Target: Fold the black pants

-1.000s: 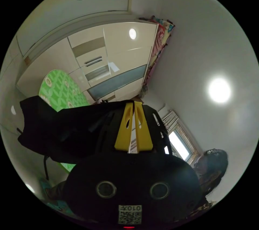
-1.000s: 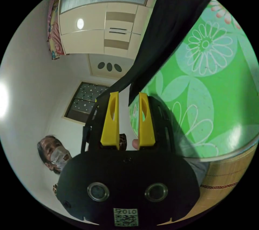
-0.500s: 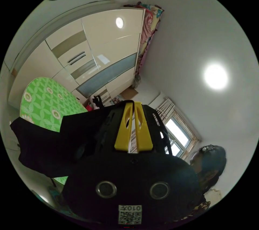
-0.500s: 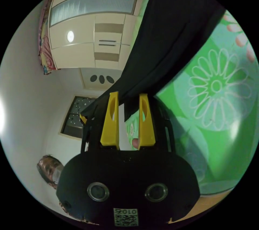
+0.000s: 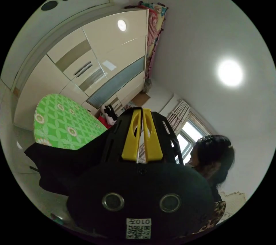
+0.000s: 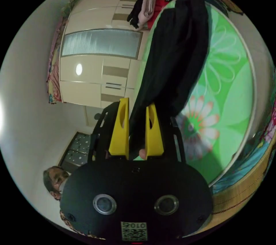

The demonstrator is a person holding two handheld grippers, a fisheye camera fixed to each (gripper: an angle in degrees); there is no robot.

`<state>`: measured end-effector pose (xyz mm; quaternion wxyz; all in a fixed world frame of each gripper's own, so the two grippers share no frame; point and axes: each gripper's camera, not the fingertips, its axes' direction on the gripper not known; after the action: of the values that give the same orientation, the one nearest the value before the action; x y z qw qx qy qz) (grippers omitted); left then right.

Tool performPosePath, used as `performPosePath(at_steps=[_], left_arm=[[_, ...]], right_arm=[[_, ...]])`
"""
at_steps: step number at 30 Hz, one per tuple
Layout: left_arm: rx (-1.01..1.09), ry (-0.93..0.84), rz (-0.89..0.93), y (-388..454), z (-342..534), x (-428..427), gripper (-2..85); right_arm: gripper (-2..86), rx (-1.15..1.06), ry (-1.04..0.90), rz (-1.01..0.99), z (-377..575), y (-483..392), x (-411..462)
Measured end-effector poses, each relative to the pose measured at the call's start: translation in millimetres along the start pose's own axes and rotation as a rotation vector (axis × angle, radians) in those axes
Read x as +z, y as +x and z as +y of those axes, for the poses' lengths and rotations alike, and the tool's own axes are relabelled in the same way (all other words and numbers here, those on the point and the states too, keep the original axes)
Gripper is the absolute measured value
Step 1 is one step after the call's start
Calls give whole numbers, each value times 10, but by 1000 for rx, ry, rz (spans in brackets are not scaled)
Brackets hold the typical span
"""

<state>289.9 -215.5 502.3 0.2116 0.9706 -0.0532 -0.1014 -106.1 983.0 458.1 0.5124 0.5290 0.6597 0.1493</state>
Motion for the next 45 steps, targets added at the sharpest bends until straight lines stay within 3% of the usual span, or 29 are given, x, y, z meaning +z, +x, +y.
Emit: performPosePath(at_steps=[6, 10, 15, 21, 25, 27, 33, 35, 38, 43, 45], left_arm=[[27, -44, -55, -644, -309, 79, 0], [-95, -71, -108, -1160, -457, 127, 0], [-132, -142, -202, -1521, -900, 285, -1], [-213, -98, -223, -2313, -1522, 440, 0], [-350, -95, -302, -3170, -1744, 480, 1], [-372, -140, -324, -3517, -1829, 554, 1], [-438, -147, -383, -4363, -2094, 663, 1], [-591, -168, -497, -4778, -2114, 631, 1], [-795, -123, -375, -5298, -2003, 556, 1], [-895, -113, -368, -5636, -2146, 444, 1], [-906, -137, -359, -5768, -2278, 435, 0]], right_arm=[[44, 130, 110, 125, -382, 104, 117], [38, 228, 134, 142, -714, 30, 335], [36, 161, 137, 197, -1497, -389, 774], [36, -23, -103, 278, -2829, -678, 2203], [36, -73, -321, 625, -3395, -509, 3229], [37, -74, -356, 694, -3544, -407, 3471], [46, -30, -328, 660, -3978, -113, 3668], [58, 28, -406, 618, -4091, 95, 3752], [72, 103, -446, 490, -4192, 385, 3802], [85, 259, -425, 224, -4382, 849, 3729], [87, 240, -391, 204, -4434, 903, 3695]])
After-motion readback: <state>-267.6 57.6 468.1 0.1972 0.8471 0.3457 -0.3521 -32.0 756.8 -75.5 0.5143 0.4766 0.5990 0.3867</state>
